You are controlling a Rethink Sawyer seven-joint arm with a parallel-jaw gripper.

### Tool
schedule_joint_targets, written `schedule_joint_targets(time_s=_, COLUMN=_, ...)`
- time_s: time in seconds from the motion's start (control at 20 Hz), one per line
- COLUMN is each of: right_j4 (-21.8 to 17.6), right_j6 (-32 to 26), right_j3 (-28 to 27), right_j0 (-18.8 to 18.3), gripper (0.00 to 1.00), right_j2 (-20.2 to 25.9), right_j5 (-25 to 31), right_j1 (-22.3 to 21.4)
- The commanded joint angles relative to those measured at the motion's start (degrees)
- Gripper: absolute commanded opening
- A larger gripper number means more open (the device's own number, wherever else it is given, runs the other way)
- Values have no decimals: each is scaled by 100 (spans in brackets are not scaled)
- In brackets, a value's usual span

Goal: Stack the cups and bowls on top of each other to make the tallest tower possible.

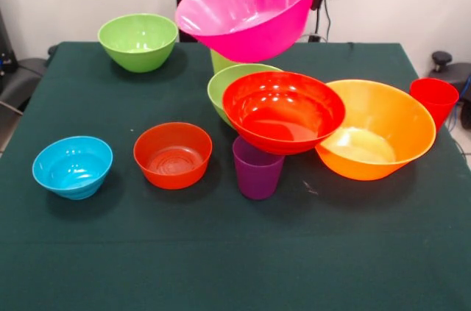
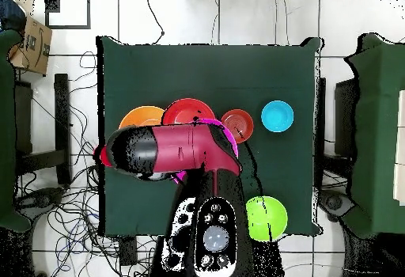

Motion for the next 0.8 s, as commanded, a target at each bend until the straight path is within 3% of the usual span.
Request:
schedule_joint_targets(time_s=0.05, right_j4=-400, right_j6=1078, right_j3=-382, right_j0=287, gripper=0, right_j2=-357, right_j5=93, right_j1=166)
schedule_joint_targets(time_s=0.8, right_j4=-391, right_j6=1145, right_j3=-777, right_j0=867, gripper=0, right_j2=-1139, right_j5=-18, right_j1=619)
